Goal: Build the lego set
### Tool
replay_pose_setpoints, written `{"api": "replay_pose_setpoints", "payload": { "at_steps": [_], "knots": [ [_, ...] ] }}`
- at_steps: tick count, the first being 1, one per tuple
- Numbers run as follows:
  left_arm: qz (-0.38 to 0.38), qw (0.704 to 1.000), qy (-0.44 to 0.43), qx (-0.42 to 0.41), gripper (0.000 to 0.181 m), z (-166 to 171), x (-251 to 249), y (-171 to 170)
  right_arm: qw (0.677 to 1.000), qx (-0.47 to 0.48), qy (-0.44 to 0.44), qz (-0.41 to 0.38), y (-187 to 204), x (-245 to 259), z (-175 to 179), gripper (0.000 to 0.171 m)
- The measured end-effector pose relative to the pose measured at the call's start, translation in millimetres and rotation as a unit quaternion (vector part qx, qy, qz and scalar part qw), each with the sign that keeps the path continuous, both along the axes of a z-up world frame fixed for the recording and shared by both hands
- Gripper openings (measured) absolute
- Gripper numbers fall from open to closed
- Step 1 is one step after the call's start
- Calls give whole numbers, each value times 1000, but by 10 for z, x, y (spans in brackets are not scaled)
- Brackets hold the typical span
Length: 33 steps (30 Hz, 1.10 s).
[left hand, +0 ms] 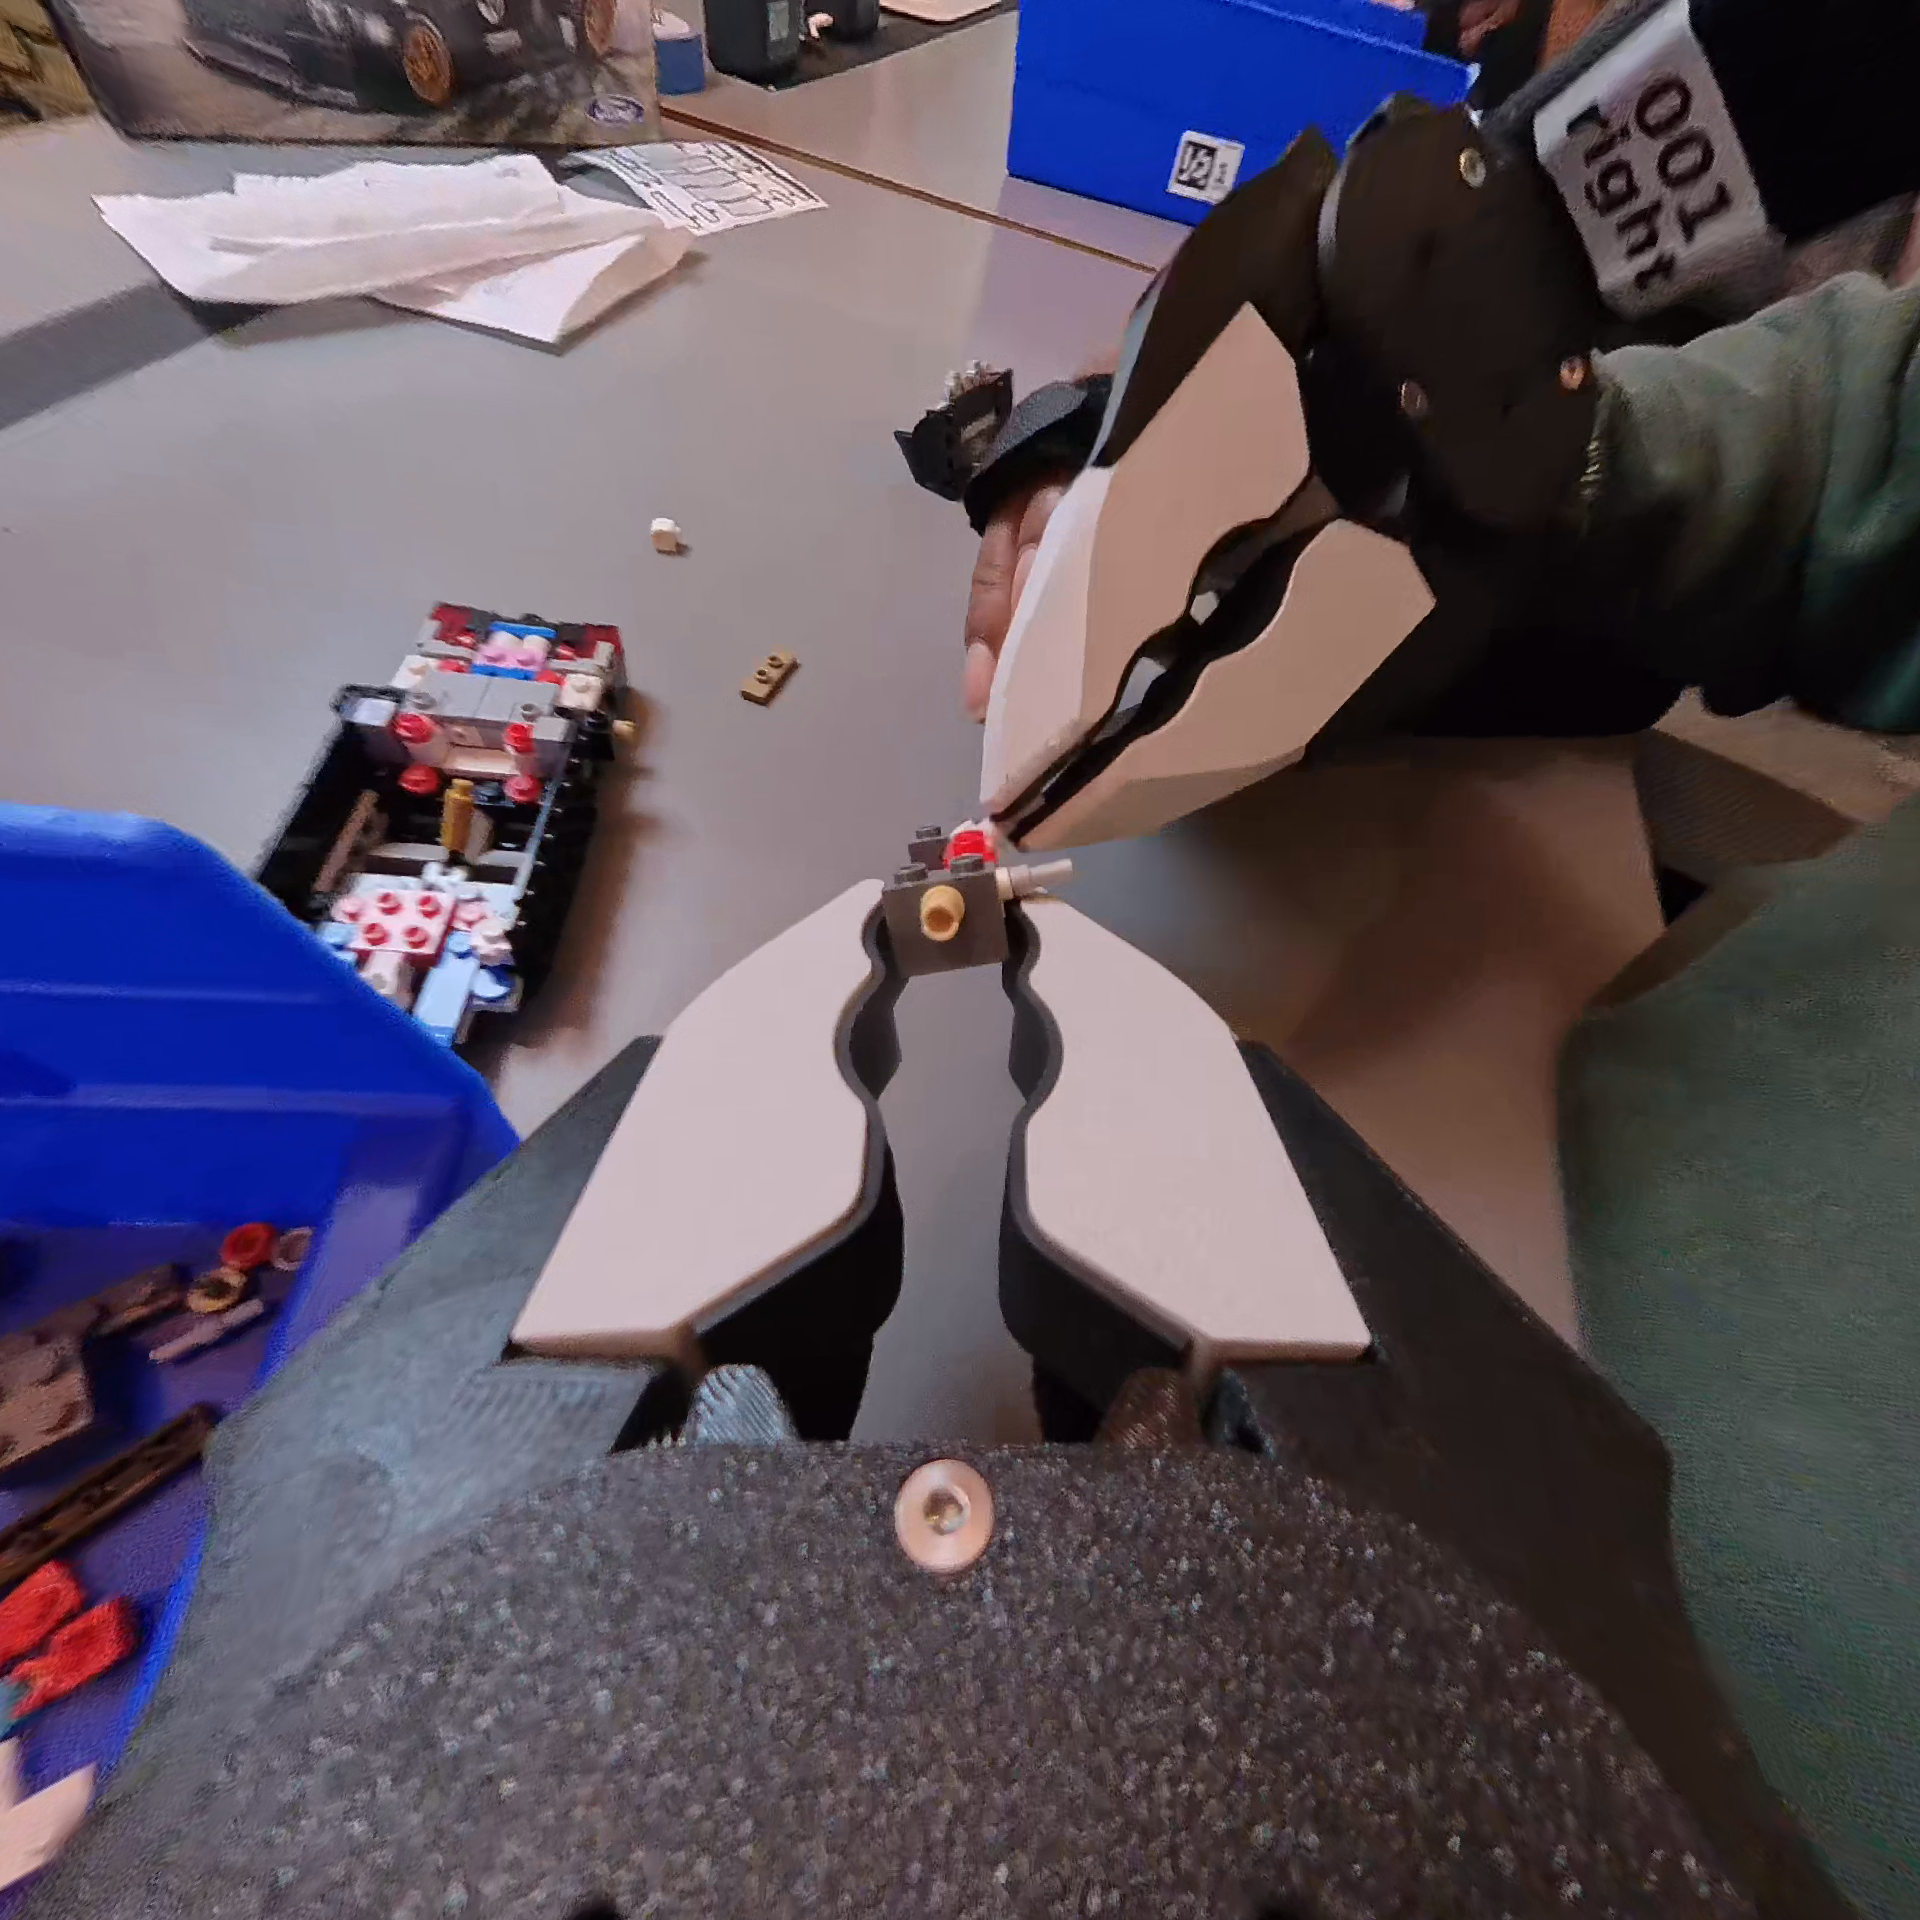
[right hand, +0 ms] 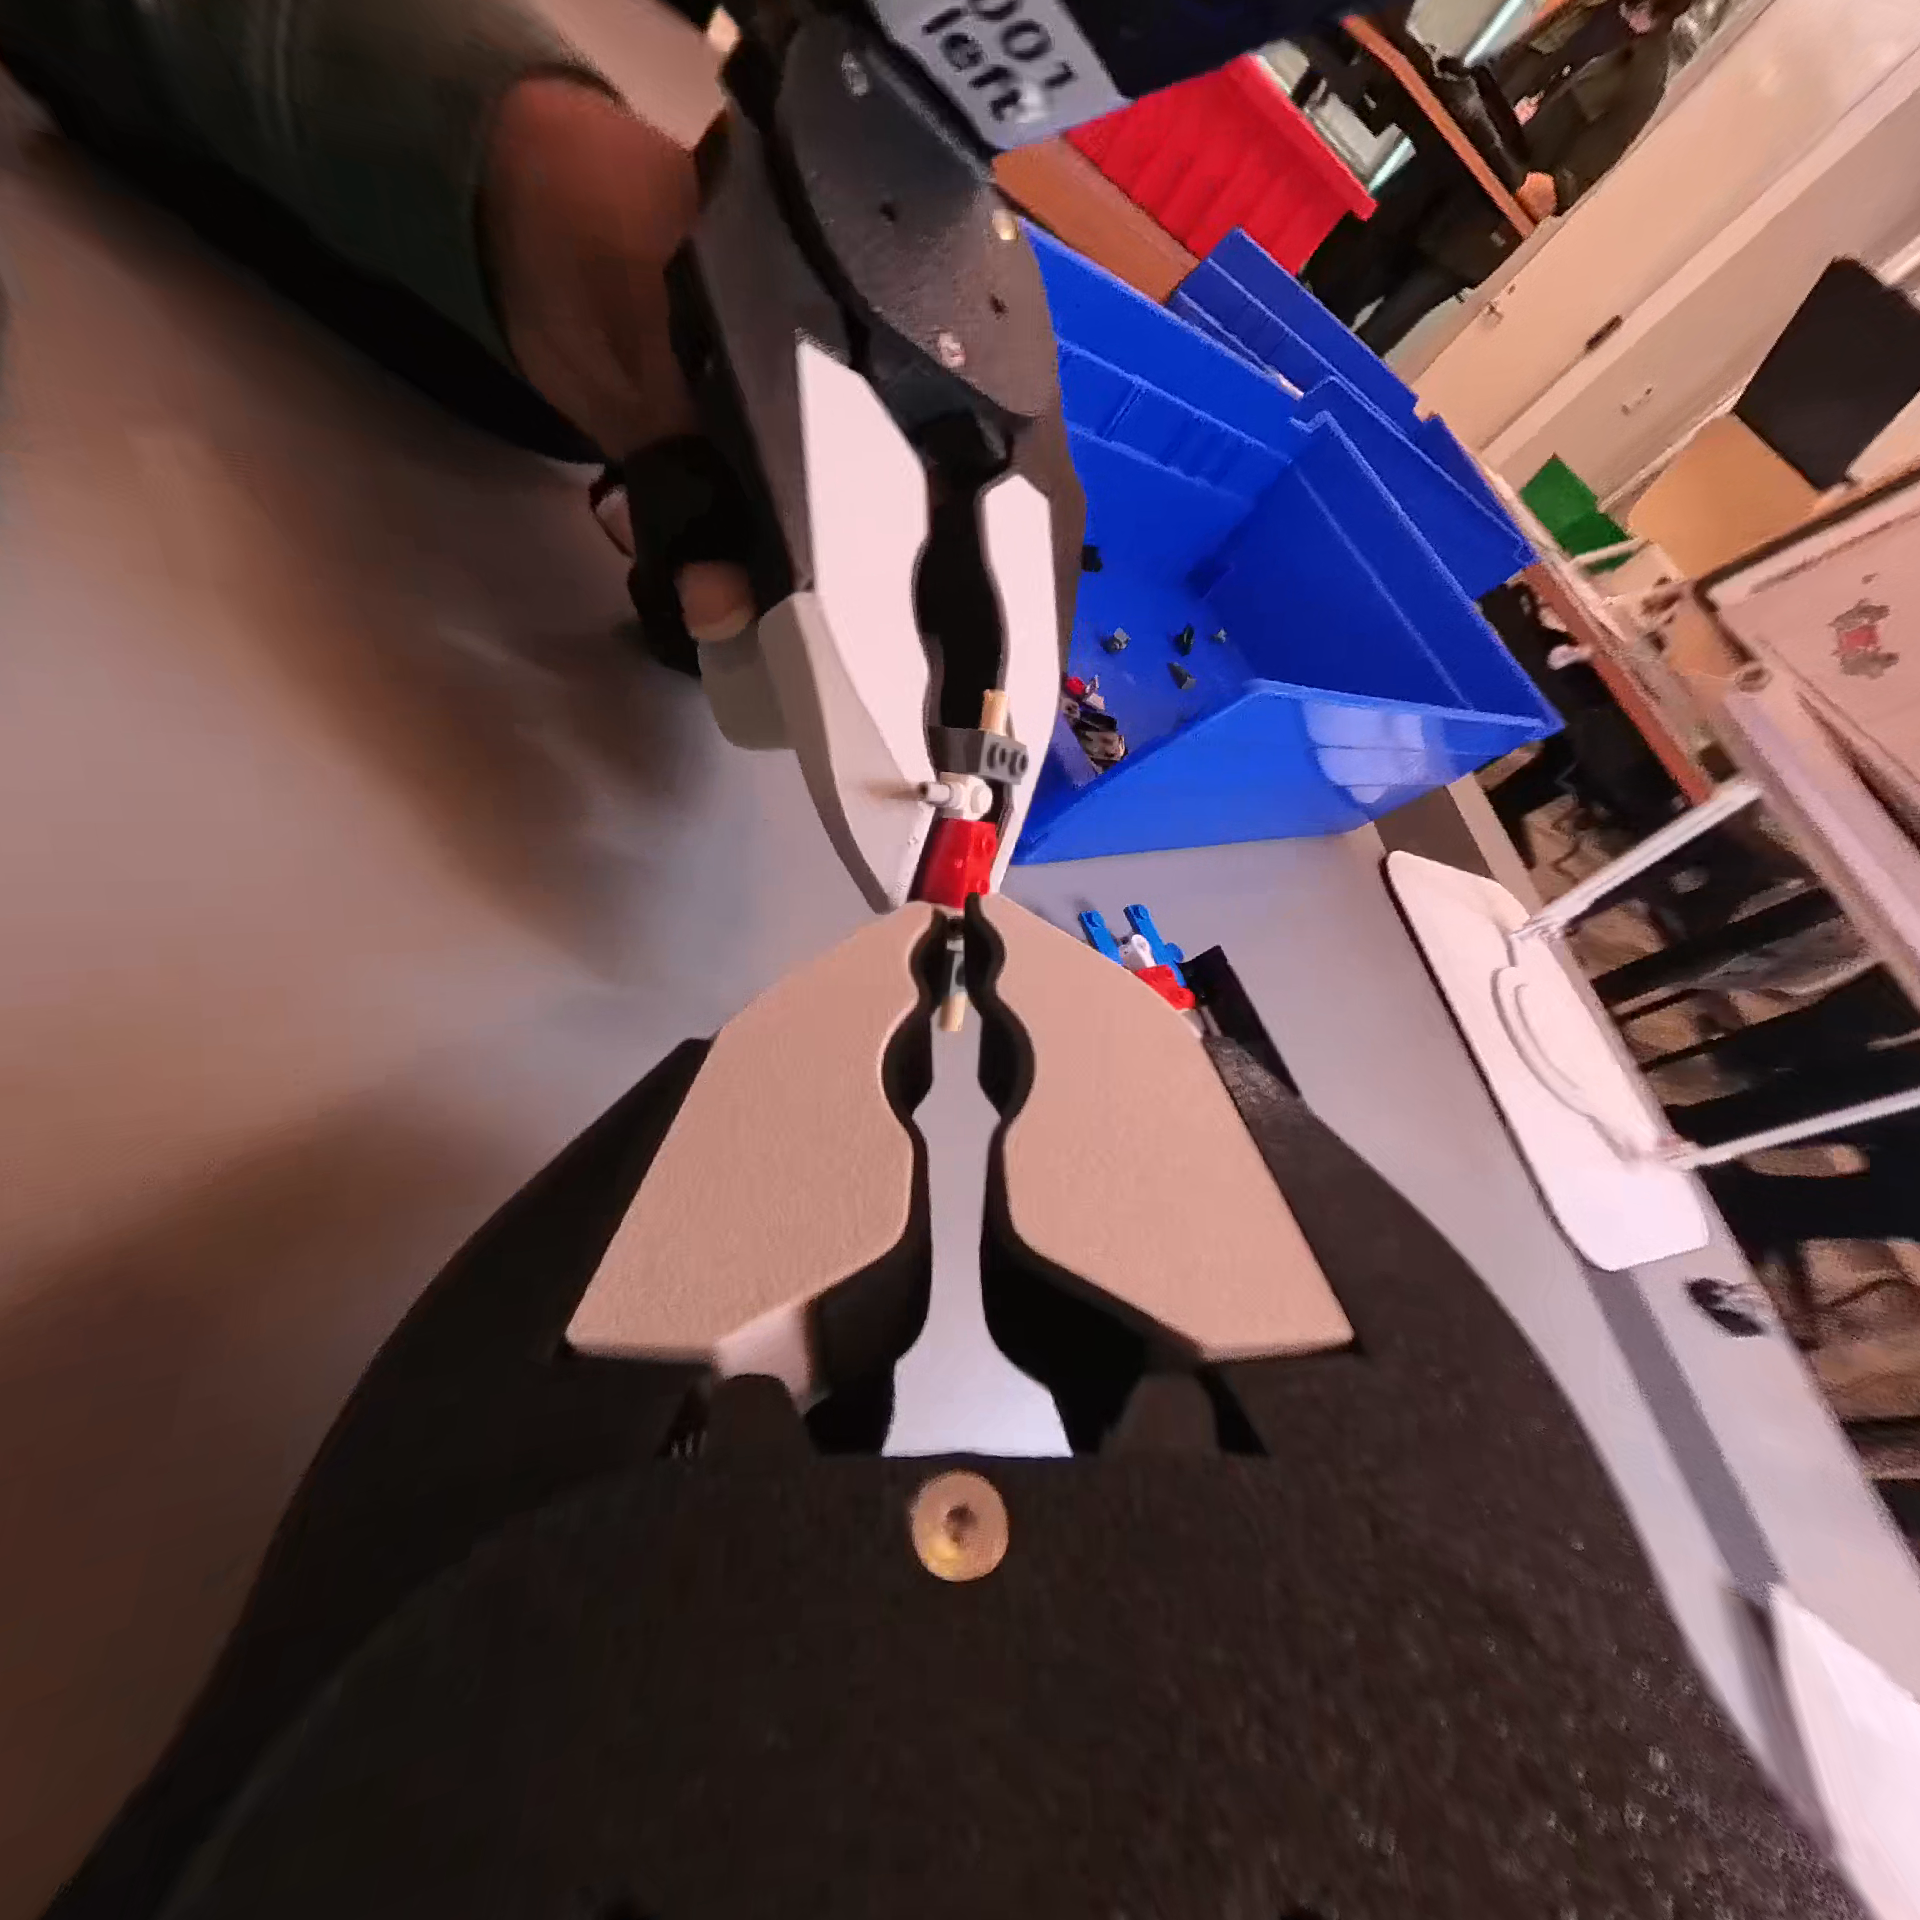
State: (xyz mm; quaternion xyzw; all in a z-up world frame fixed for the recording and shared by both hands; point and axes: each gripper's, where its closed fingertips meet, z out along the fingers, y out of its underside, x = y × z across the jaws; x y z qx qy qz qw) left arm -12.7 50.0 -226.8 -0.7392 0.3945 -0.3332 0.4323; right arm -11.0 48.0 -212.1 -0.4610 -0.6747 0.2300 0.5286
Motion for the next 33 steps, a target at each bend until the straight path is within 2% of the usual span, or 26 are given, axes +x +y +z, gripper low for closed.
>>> {"api": "replay_pose_setpoints", "payload": {
  "at_steps": [3, 6, 11, 14, 15, 18, 19, 20, 23, 25, 27, 29, 33],
  "knots": [
    [0, 999, 7, 32, 18, 32, -38, 19, 997, -72, 42, -6, 69, 21, 125, 3],
    [0, 999, 8, 43, 18, 31, -31, 22, 993, -101, 66, -9, 126, 64, 191, 3],
    [-26, 995, 90, 26, 18, -325, 50, -52, 990, -121, 68, 3, 110, 67, 173, 3],
    [-44, 988, 140, 48, 18, -437, 90, -99, 990, -128, 58, 11, 82, 59, 131, 3],
    [-56, 986, 152, 48, 22, -471, 102, -134, 989, -133, 57, 14, 70, 56, 122, 3],
    [-88, 982, 165, 26, 49, -532, 94, -242, 988, -144, 50, 19, 52, 52, 92, 3],
    [-93, 983, 159, 17, 58, -514, 77, -258, 987, -150, 51, 22, 44, 49, 91, 3],
    [-93, 986, 137, 16, 59, -438, 63, -252, 986, -159, 53, 26, 27, 46, 99, 3],
    [-70, 997, 12, 10, 41, -16, 56, -170, 976, -201, 71, 47, -52, 20, 175, 3],
    [-65, 997, -39, 13, 34, 176, 70, -154, 965, -240, 86, 63, -117, -10, 235, 3],
    [-59, 996, -37, 55, 26, 254, 77, -142, 955, -272, 88, 74, -164, -33, 248, 3],
    [-61, 994, -20, 87, 12, 268, 92, -161, 948, -296, 91, 76, -169, -45, 244, 3],
    [-47, 995, -13, 86, 11, 303, 91, -159, 928, -350, 100, 84, -157, -37, 289, 3]
  ]
}}
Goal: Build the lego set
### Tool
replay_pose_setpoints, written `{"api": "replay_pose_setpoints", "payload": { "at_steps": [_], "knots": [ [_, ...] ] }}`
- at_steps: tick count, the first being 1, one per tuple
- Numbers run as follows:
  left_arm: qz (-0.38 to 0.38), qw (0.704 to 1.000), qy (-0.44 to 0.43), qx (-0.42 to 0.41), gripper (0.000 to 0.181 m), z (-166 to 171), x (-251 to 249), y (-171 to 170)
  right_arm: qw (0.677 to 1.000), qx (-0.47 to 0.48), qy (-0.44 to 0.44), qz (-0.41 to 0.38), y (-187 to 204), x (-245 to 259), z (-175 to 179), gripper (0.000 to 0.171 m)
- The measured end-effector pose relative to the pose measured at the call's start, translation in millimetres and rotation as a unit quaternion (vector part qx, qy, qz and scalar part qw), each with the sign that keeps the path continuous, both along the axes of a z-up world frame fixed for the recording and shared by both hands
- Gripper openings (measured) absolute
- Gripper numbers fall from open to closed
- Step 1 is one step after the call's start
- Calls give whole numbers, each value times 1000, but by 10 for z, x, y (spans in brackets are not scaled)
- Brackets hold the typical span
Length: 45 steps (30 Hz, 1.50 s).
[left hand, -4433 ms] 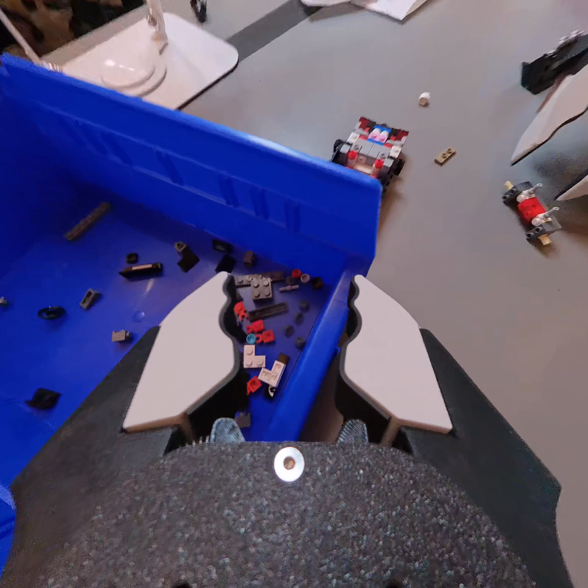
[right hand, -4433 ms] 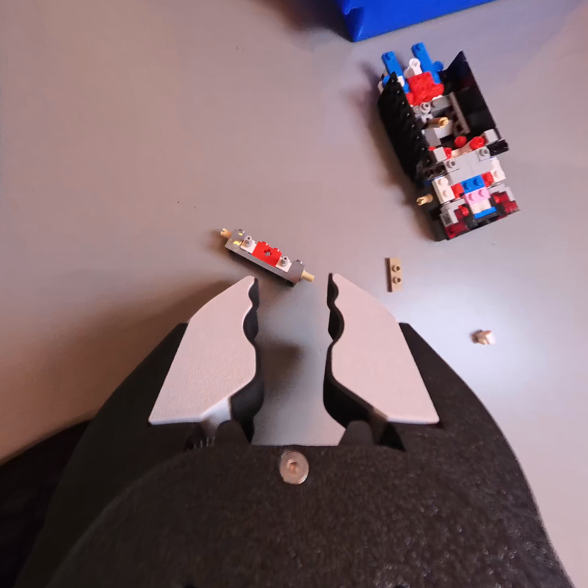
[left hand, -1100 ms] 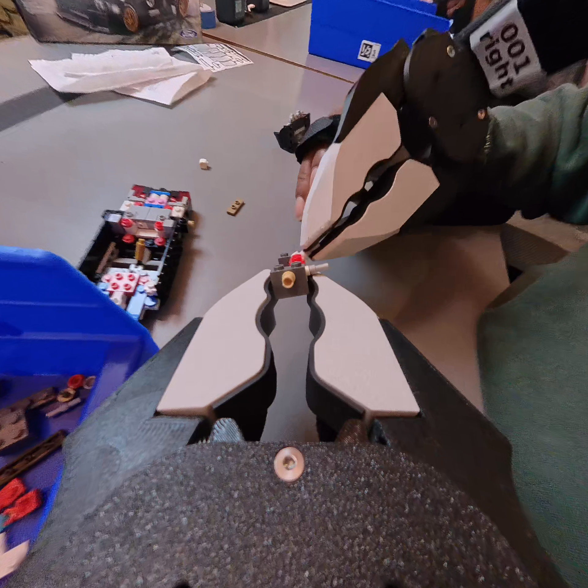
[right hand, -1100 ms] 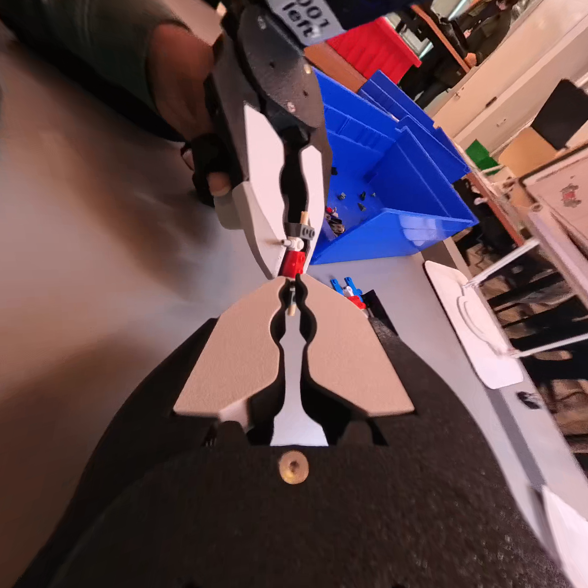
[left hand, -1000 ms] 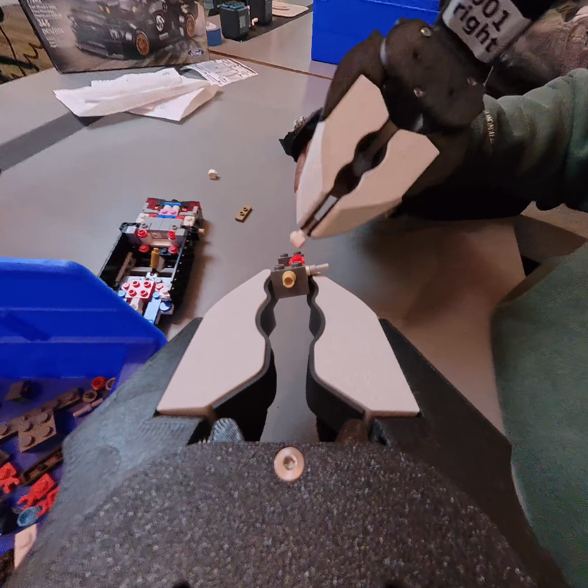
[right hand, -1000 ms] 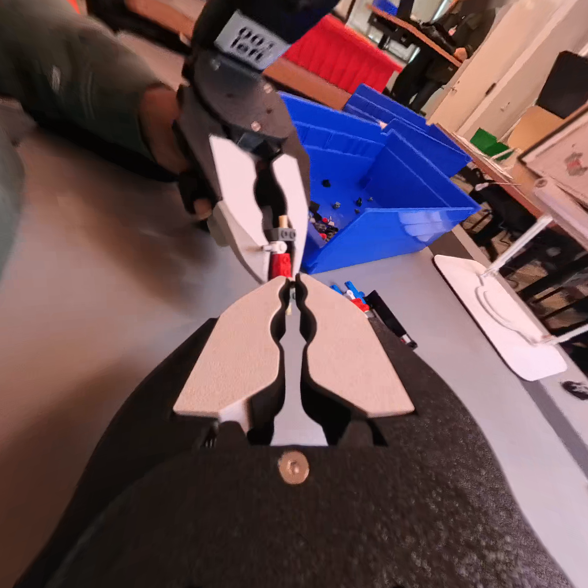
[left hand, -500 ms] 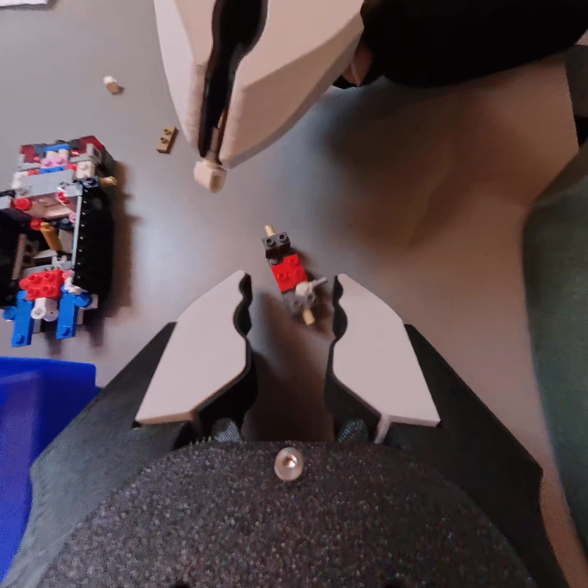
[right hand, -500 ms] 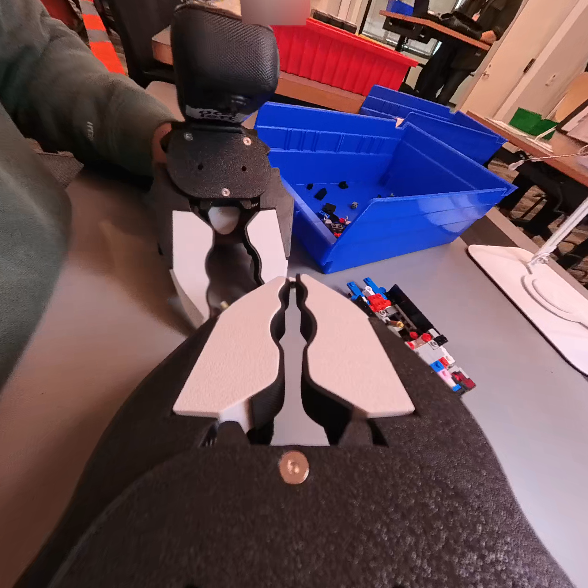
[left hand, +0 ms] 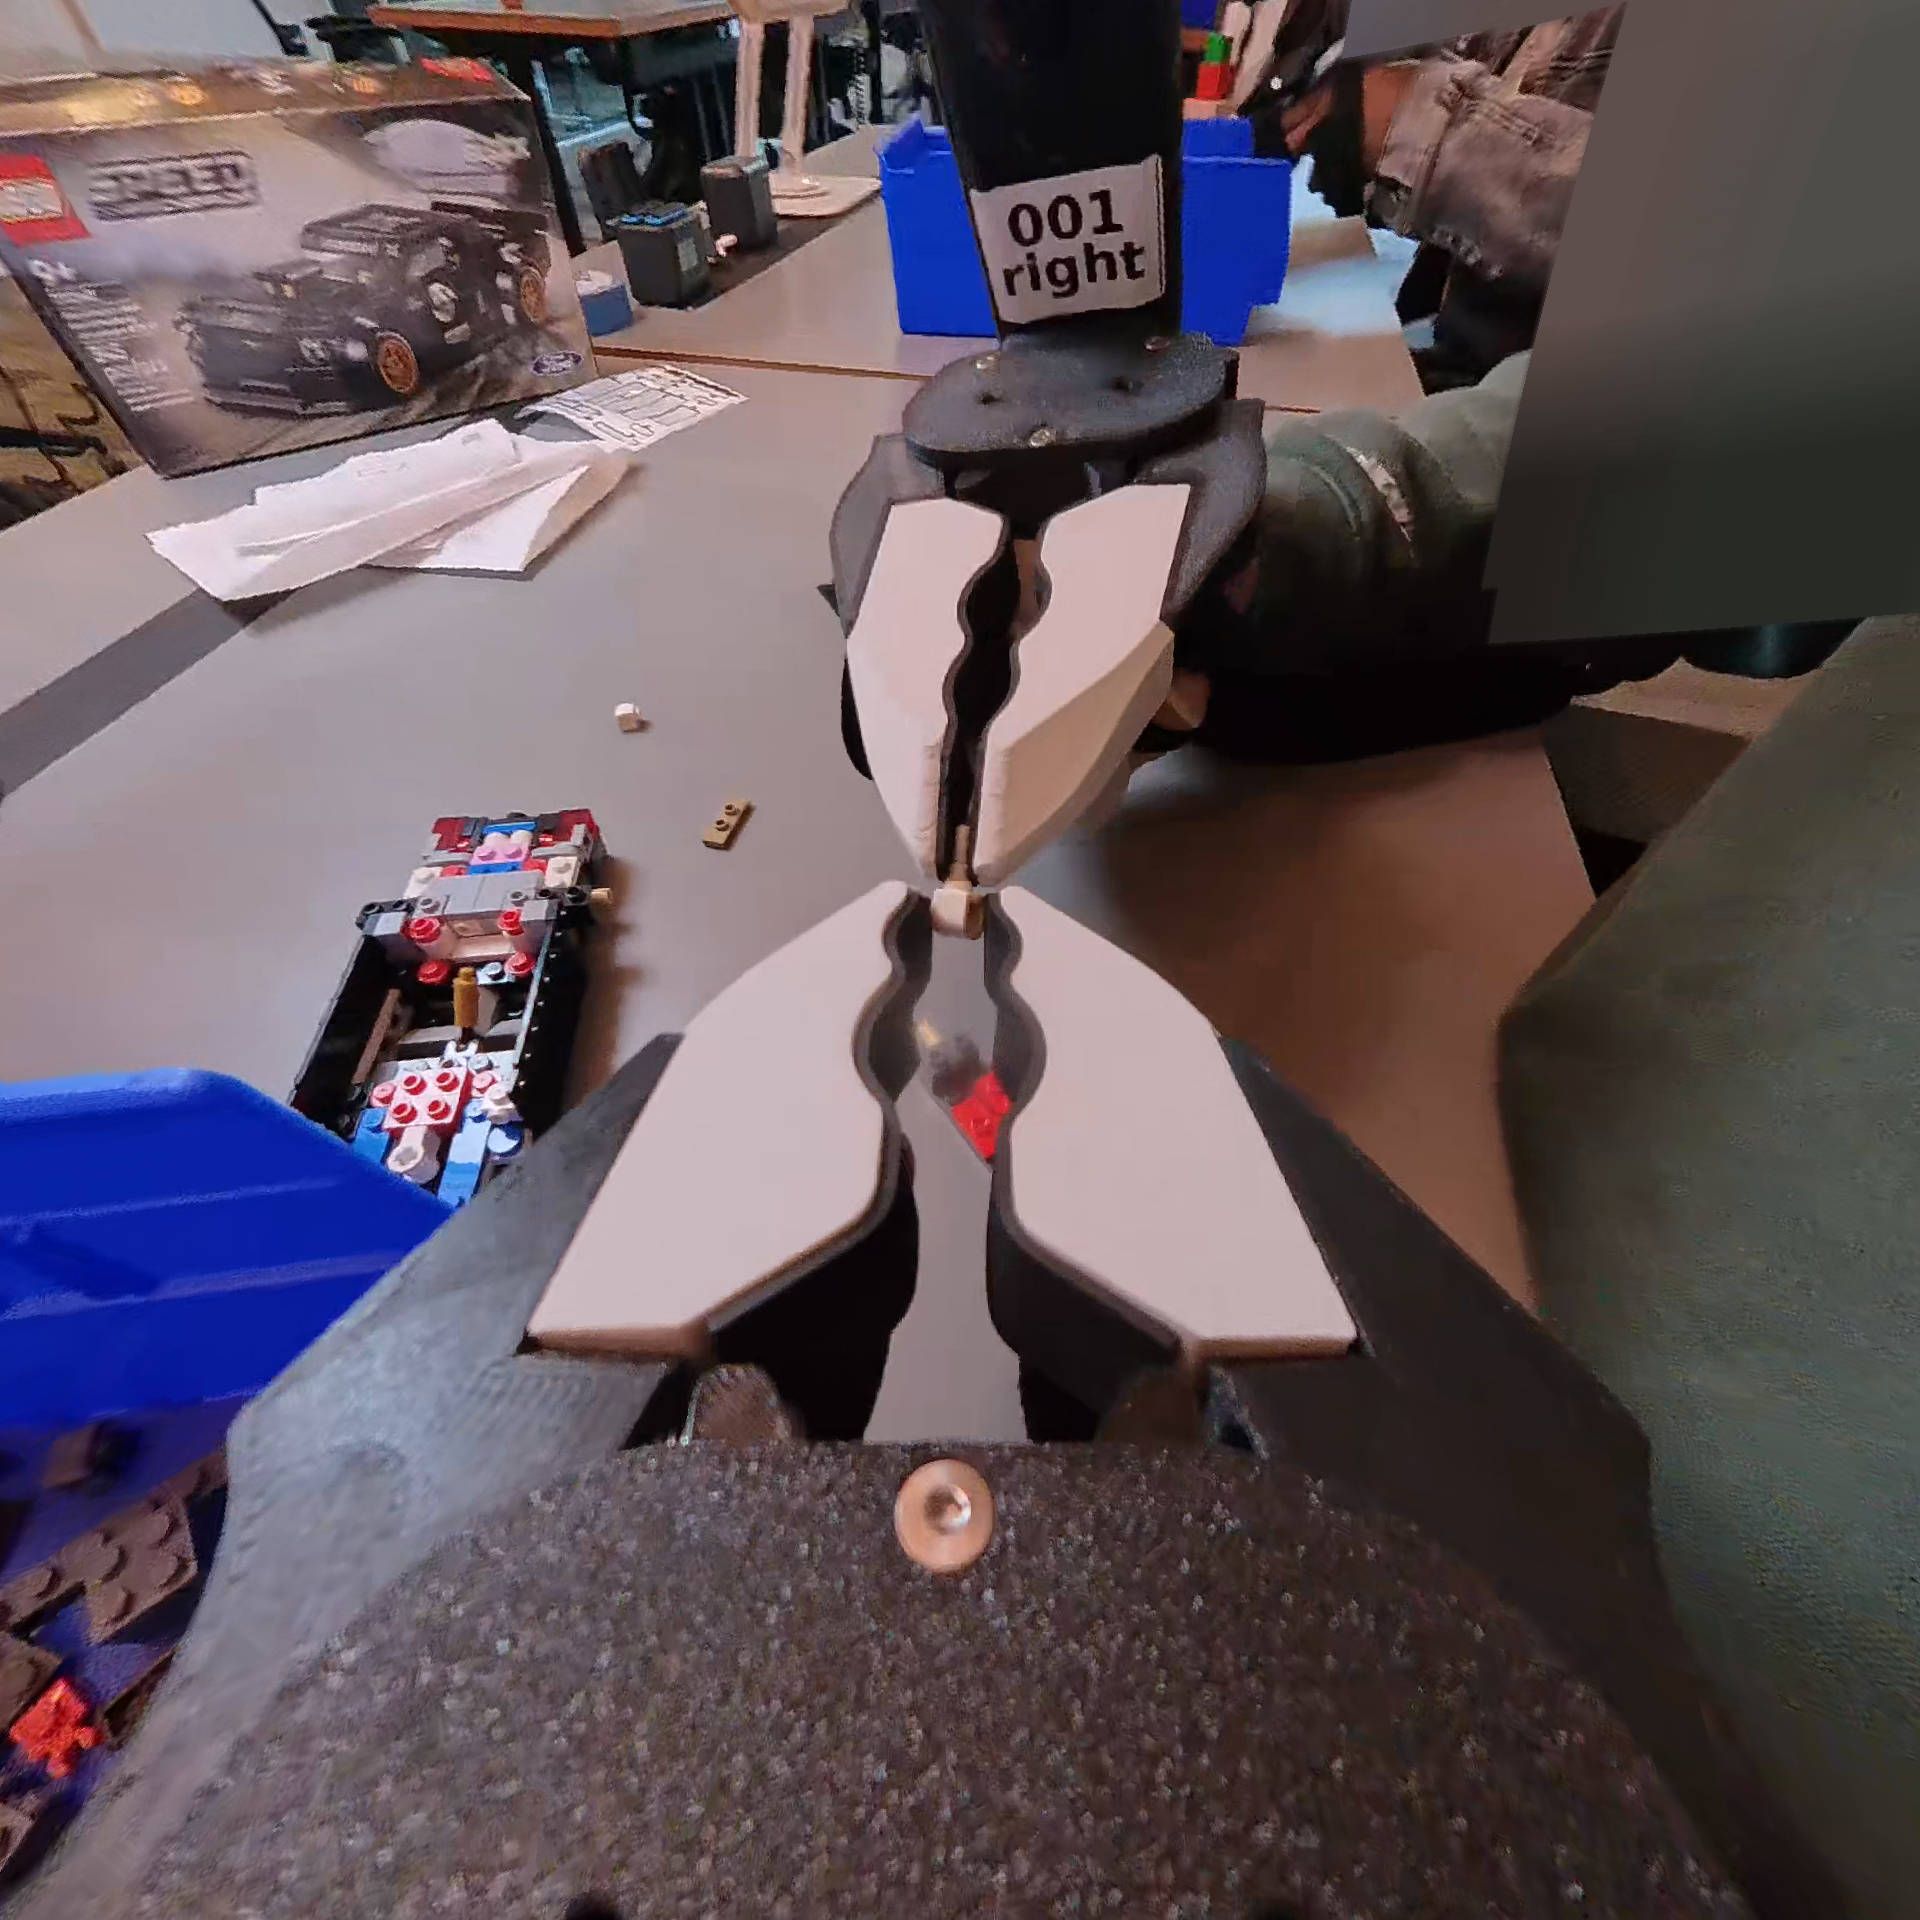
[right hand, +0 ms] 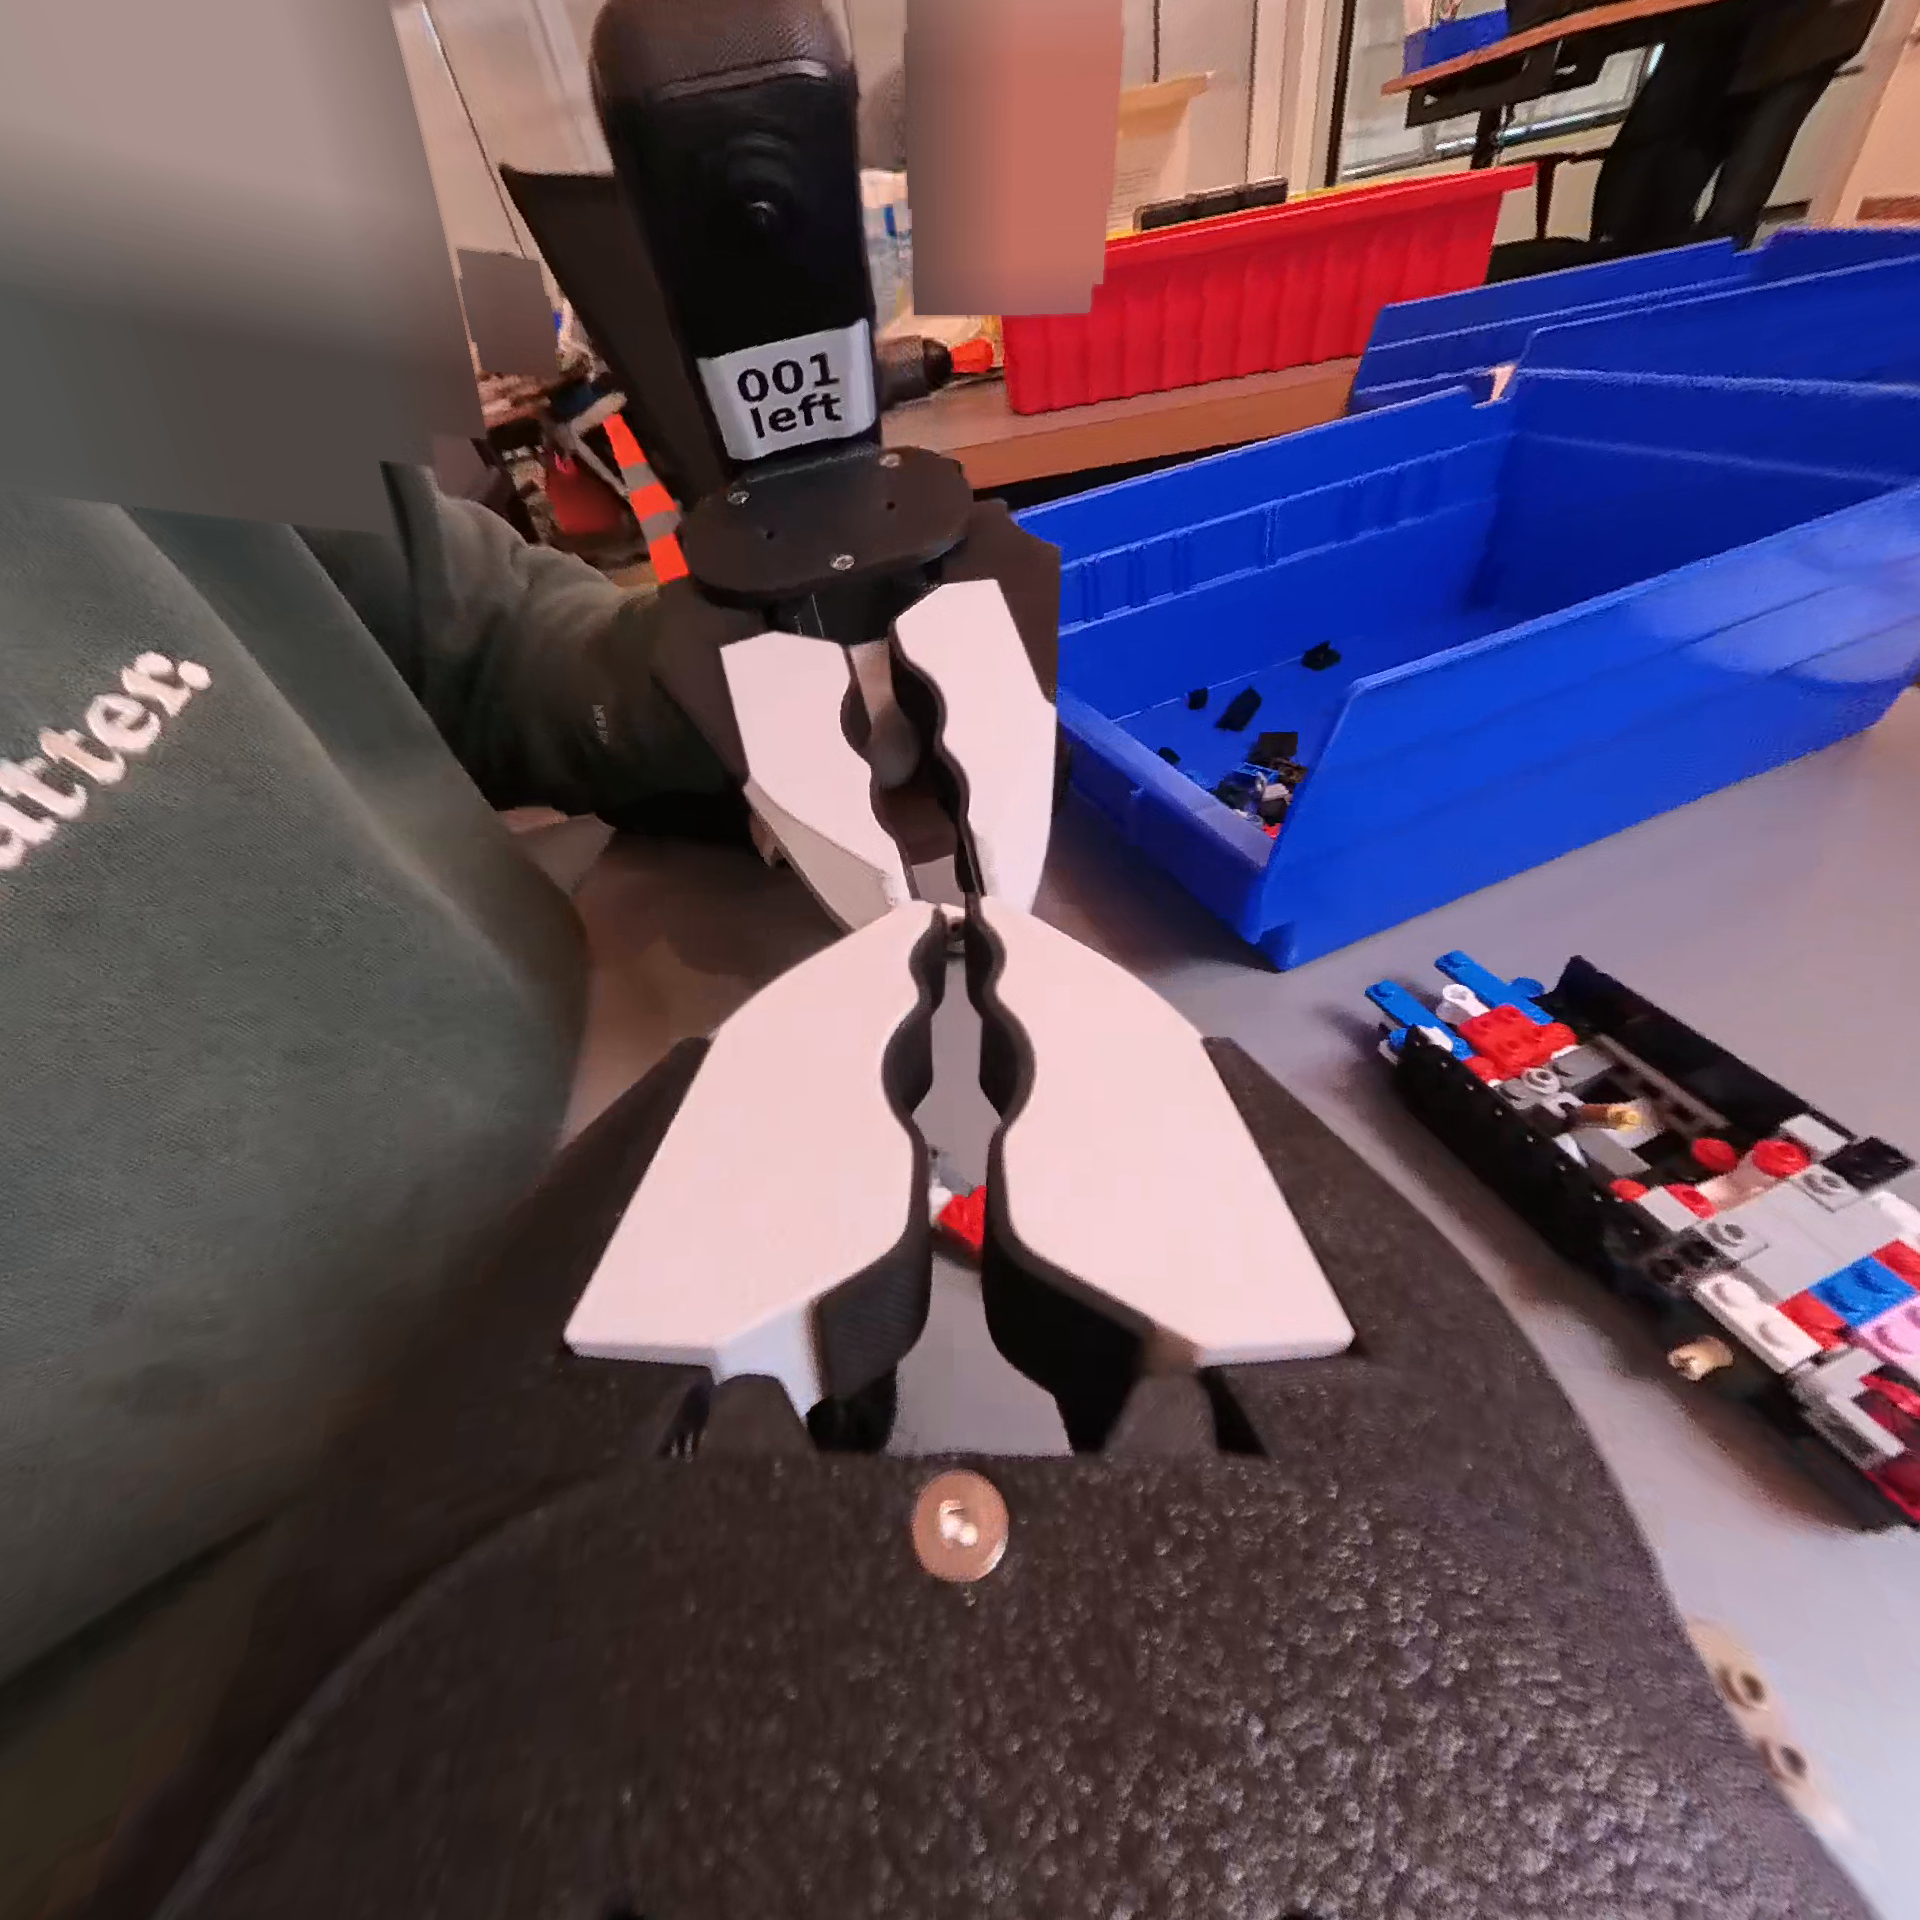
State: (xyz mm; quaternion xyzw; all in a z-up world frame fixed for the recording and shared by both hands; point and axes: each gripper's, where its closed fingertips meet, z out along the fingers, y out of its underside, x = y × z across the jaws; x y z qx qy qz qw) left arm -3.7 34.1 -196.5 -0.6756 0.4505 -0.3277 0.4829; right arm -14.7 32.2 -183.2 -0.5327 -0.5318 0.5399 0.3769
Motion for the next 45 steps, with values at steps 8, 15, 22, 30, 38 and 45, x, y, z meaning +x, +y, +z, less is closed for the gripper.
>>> {"api": "replay_pose_setpoints", "payload": {
  "at_steps": [8, 15, 22, 30, 38, 45],
  "knots": [
    [0, 1000, 18, 25, 11, 120, -17, -22, 990, -125, 54, 23, 5, 1, 173, 2],
    [25, 996, 68, 57, 11, 75, -177, 26, 947, -205, 238, 63, 177, 374, 885, 2],
    [235, 964, 87, 89, 10, 348, -974, 661, 986, -57, 143, -61, 470, 532, 683, 3],
    [276, 941, 175, -87, 66, -380, -1267, 760, 993, -68, 84, -49, 431, 384, 381, 3],
    [227, 957, 174, -44, 65, -324, -1070, 681, 995, -67, 56, -45, 392, 322, 266, 3],
    [-18, 992, -102, -78, 25, 328, -183, 3, 998, 23, 41, -50, 135, 72, 203, 3]
  ]
}}
